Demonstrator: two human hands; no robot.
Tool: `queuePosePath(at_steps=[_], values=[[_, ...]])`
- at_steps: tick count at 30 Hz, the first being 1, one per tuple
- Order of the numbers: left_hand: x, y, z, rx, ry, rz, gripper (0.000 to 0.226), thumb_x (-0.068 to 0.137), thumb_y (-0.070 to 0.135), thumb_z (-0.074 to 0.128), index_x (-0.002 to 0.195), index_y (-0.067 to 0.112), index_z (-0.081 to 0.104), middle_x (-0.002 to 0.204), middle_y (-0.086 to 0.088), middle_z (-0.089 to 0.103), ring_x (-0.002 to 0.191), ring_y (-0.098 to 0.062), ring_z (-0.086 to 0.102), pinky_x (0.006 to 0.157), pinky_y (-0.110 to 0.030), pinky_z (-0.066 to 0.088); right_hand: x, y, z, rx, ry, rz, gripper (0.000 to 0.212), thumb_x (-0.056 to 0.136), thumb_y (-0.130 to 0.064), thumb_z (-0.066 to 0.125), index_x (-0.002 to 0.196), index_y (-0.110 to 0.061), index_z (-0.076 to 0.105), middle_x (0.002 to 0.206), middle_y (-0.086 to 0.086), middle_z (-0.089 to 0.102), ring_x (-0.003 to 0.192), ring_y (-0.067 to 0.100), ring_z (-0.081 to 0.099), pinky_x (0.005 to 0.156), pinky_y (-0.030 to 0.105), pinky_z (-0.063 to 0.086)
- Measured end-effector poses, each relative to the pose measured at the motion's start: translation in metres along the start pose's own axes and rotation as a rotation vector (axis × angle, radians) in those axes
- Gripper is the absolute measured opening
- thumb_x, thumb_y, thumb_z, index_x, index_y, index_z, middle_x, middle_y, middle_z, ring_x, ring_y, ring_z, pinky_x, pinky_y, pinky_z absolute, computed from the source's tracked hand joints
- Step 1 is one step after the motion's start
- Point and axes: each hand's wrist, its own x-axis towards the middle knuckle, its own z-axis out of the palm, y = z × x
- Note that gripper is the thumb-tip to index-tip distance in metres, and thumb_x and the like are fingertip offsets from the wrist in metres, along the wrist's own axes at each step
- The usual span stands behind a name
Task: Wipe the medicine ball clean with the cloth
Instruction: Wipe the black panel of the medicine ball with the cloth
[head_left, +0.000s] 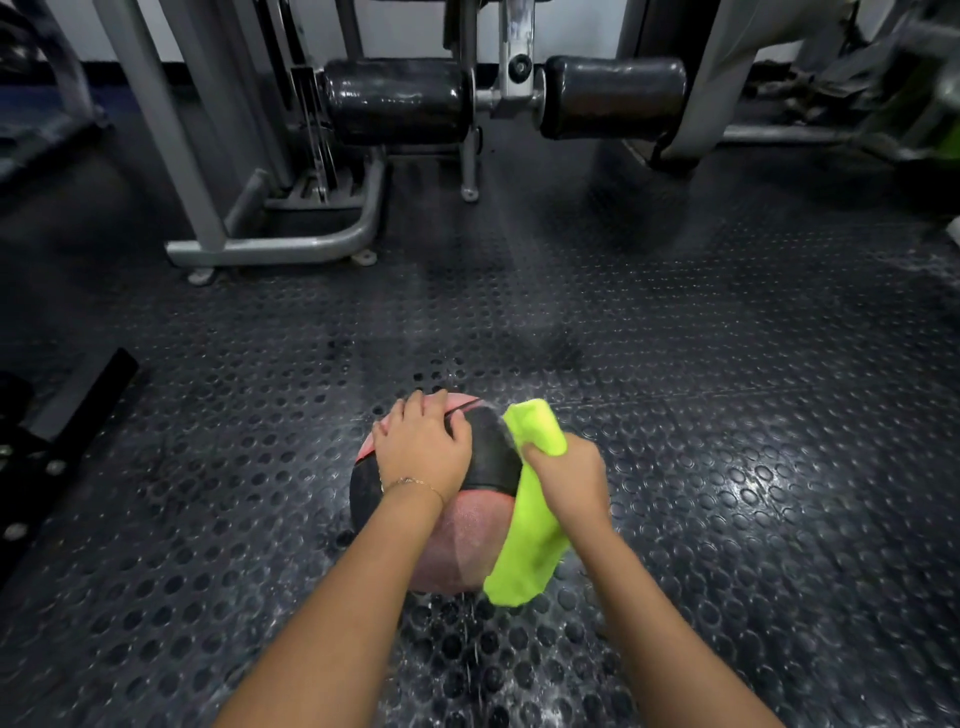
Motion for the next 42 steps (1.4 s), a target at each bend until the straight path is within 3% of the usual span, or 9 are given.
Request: queuePosePath(at_steps=[7,12,16,21,25,30,35,38,42], values=[[-0.013,-0.008,0.0,0.021,0.037,0.107,0.064,0.082,0.043,0.017,0.135,0.023,0.046,0.146,-0.003,0.042,0.136,-0.023,0.033,0.112,-0.043,0.023,-0.016,0.003,-0.001,-0.058,-0.034,-0.053,0.017,0.079,-0.032,0.064,0.074,-0.016,0.061,0.073,0.006,0.057,0.076,0.03,0.058,0.062,0.03,0.037],[-0.019,-0.01,0.0,0.05,0.023,0.196,0.061,0.083,0.043,0.018,0.134,0.026,0.046,0.147,0.002,0.04,0.138,-0.018,0.031,0.113,-0.039,0.02,-0.009,0.01,-0.007,-0.007,0.043,0.074,0.018,0.079,-0.031,0.063,0.075,-0.014,0.06,0.074,0.008,0.056,0.08,0.033,0.059,0.07,0.036,0.044],[-0.017,-0.012,-0.003,0.065,0.028,0.247,0.078,0.075,0.05,0.002,0.135,0.025,0.046,0.148,0.001,0.04,0.138,-0.019,0.031,0.113,-0.038,0.02,-0.031,0.009,-0.003,-0.043,-0.028,-0.052,0.019,0.08,-0.033,0.063,0.076,-0.014,0.061,0.075,0.008,0.059,0.074,0.03,0.055,0.063,0.031,0.037],[-0.021,-0.008,0.002,0.076,0.023,0.263,0.062,0.083,0.046,0.015,0.132,0.027,0.048,0.146,0.0,0.042,0.137,-0.02,0.032,0.112,-0.039,0.022,-0.02,0.01,-0.01,0.026,0.075,0.041,0.021,0.081,-0.029,0.062,0.076,-0.009,0.06,0.074,0.009,0.056,0.076,0.032,0.055,0.067,0.036,0.041],[-0.017,-0.016,0.0,0.028,0.011,0.296,0.07,0.08,0.048,0.011,0.138,0.026,0.042,0.145,0.002,0.042,0.136,-0.019,0.033,0.113,-0.038,0.023,-0.039,0.01,-0.006,-0.082,-0.022,-0.119,0.024,0.082,-0.034,0.06,0.081,-0.01,0.062,0.079,0.01,0.061,0.079,0.031,0.056,0.064,0.032,0.038],[-0.023,-0.027,-0.005,0.009,-0.005,0.358,0.079,0.076,0.051,0.004,0.144,0.024,0.035,0.147,0.005,0.04,0.137,-0.016,0.031,0.114,-0.036,0.02,-0.022,0.006,-0.008,-0.03,0.046,-0.037,0.026,0.084,-0.029,0.06,0.088,-0.004,0.063,0.093,0.019,0.065,0.089,0.037,0.059,0.067,0.033,0.037],[-0.012,-0.024,-0.004,-0.106,-0.011,0.221,0.044,0.091,0.033,0.032,0.13,0.026,0.051,0.141,0.007,0.047,0.134,-0.017,0.035,0.112,-0.039,0.023,-0.045,0.002,0.002,-0.098,-0.069,-0.285,0.026,0.082,-0.035,0.063,0.084,-0.009,0.064,0.089,0.018,0.063,0.082,0.031,0.057,0.066,0.032,0.036],[-0.012,-0.016,-0.003,-0.134,-0.023,0.093,0.04,0.092,0.033,0.03,0.125,0.032,0.054,0.139,0.012,0.047,0.134,-0.02,0.031,0.111,-0.045,0.02,-0.025,-0.001,-0.002,-0.042,0.005,-0.237,0.032,0.076,-0.041,0.062,0.078,-0.009,0.063,0.085,0.022,0.061,0.079,0.031,0.058,0.064,0.028,0.034],[-0.012,-0.011,0.001,-0.108,0.025,0.111,0.036,0.093,0.032,0.034,0.123,0.033,0.055,0.135,0.01,0.049,0.129,-0.017,0.037,0.104,-0.041,0.025,-0.02,-0.003,-0.004,-0.093,0.0,-0.221,0.026,0.083,-0.03,0.063,0.083,-0.004,0.063,0.089,0.019,0.064,0.084,0.034,0.058,0.065,0.032,0.037]])
